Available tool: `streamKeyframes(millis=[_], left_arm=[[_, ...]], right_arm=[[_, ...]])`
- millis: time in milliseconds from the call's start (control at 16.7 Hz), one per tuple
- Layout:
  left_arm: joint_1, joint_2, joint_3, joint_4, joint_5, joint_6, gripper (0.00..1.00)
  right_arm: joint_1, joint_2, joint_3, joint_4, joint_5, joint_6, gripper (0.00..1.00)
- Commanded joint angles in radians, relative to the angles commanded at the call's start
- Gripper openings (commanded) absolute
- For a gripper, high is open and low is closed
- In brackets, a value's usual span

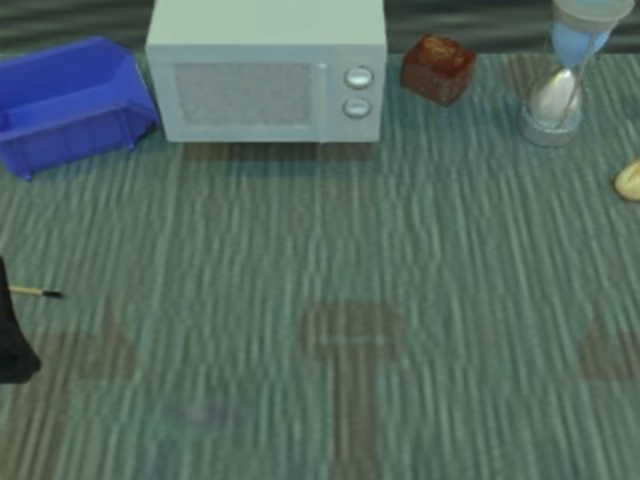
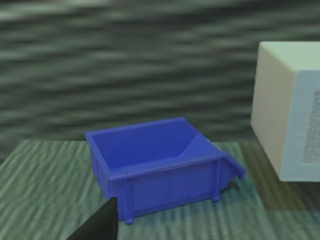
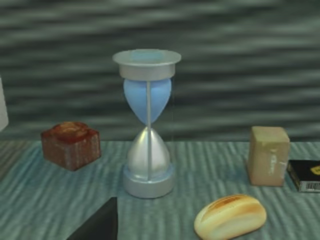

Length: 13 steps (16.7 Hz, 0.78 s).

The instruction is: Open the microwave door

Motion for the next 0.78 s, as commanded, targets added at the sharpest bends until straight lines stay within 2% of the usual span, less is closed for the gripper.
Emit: streamKeyframes(millis=[360, 780], left_arm=[[-0.024, 0.076, 0.074, -0.045, -0.005, -0.017, 1.00], [-0.132, 0.511, 0.477, -0.307, -0.049, -0.100, 1.00]], right_arm=[[0.000, 0.000, 0.000, 0.000, 0.000, 0.000, 1.00], [0.000, 0.000, 0.000, 0.000, 0.000, 0.000, 1.00]])
